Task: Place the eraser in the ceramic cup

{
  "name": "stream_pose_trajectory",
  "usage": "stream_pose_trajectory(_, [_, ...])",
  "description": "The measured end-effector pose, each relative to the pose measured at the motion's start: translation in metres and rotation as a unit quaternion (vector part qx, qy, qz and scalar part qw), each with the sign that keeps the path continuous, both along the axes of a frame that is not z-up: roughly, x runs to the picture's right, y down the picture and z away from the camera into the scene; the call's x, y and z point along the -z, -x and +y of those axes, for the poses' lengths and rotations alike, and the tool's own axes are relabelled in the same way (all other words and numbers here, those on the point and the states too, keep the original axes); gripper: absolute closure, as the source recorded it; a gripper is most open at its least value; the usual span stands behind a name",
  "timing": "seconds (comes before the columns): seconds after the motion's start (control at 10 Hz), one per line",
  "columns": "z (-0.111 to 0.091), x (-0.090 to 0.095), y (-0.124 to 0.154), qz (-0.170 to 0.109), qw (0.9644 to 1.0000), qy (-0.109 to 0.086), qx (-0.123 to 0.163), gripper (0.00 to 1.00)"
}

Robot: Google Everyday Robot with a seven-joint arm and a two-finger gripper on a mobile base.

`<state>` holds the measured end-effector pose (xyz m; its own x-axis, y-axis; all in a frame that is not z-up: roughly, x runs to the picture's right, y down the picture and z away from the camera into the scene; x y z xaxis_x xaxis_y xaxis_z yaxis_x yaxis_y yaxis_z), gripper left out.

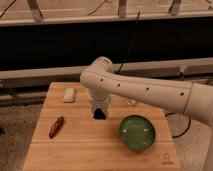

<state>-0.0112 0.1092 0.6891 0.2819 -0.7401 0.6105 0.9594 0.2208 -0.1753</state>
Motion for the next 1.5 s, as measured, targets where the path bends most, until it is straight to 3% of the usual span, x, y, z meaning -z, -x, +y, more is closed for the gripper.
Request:
stream_pose_trajectory(0.2, [-0.012, -0.007, -0.019, 0.003, 0.9999, 0.002, -0.012, 0.95])
stream_pose_trajectory(0.6, [-0.038, -0.022, -0.027, 0.004, 0.9996, 0.0, -0.027, 0.95])
stream_pose_trajectory(0.8, [-0.057, -0.024, -0.021, 0.002, 0.9996, -0.004, -0.029, 0.95])
stream_pose_trajectory(1.0, [-0.062, -0.026, -0.021, 0.0, 0.9995, -0.007, -0.03, 0.95])
stream_pose_trajectory(1.5, [-0.096, -0.051, -0.012, -0.017, 0.9993, -0.007, -0.033, 0.95])
